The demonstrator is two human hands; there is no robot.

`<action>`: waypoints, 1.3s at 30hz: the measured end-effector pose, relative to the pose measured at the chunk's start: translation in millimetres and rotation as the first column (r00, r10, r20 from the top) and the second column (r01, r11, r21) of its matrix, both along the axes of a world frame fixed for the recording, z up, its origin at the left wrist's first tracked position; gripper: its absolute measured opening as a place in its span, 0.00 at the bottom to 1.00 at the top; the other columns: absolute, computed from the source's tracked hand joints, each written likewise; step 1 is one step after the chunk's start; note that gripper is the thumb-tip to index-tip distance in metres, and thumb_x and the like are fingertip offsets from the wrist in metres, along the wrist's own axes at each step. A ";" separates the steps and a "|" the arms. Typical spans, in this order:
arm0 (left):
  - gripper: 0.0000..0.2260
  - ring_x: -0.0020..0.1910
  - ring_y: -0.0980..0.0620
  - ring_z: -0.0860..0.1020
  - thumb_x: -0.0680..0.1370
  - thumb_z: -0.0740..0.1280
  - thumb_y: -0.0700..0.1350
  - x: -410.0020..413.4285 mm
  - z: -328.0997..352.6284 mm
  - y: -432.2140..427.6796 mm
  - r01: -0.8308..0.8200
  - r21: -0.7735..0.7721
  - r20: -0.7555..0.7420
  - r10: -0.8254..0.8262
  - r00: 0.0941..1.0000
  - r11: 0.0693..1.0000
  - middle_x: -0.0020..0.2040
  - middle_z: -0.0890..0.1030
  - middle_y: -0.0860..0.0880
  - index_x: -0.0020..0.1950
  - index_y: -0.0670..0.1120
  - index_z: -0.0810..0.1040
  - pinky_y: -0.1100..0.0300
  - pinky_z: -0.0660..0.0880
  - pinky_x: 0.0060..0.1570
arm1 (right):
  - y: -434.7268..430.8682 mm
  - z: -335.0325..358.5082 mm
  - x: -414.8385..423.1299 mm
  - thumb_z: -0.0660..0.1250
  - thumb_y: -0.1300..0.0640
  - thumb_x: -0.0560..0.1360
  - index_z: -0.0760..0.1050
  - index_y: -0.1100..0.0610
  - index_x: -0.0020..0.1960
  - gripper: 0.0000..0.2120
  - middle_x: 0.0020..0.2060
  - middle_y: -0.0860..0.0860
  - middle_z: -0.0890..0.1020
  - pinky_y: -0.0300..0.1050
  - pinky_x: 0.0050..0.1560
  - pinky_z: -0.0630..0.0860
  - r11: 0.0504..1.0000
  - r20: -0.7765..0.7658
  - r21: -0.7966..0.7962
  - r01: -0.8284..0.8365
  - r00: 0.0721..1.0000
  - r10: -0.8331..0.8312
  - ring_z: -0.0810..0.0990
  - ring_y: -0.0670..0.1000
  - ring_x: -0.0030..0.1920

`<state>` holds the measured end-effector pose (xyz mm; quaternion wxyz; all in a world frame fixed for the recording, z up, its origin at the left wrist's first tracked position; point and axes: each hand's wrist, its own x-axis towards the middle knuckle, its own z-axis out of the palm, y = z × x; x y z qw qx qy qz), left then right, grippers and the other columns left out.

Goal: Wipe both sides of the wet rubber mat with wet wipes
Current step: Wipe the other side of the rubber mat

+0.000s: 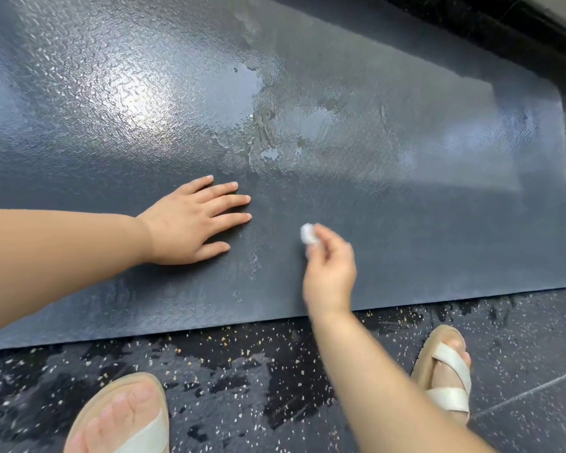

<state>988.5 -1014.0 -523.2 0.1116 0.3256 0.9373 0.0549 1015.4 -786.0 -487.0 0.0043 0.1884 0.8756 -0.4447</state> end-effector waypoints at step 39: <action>0.27 0.76 0.52 0.39 0.80 0.45 0.62 -0.9 -5.9 -23.0 -0.027 -0.040 0.030 0.028 0.999 0.999 0.78 0.42 0.55 0.77 0.58 0.45 0.56 0.26 0.67 | -61.8 2.4 8.1 0.61 0.68 0.75 0.80 0.57 0.54 0.14 0.49 0.53 0.76 0.28 0.55 0.66 0.856 0.172 0.277 -0.437 0.899 0.404 0.77 0.51 0.51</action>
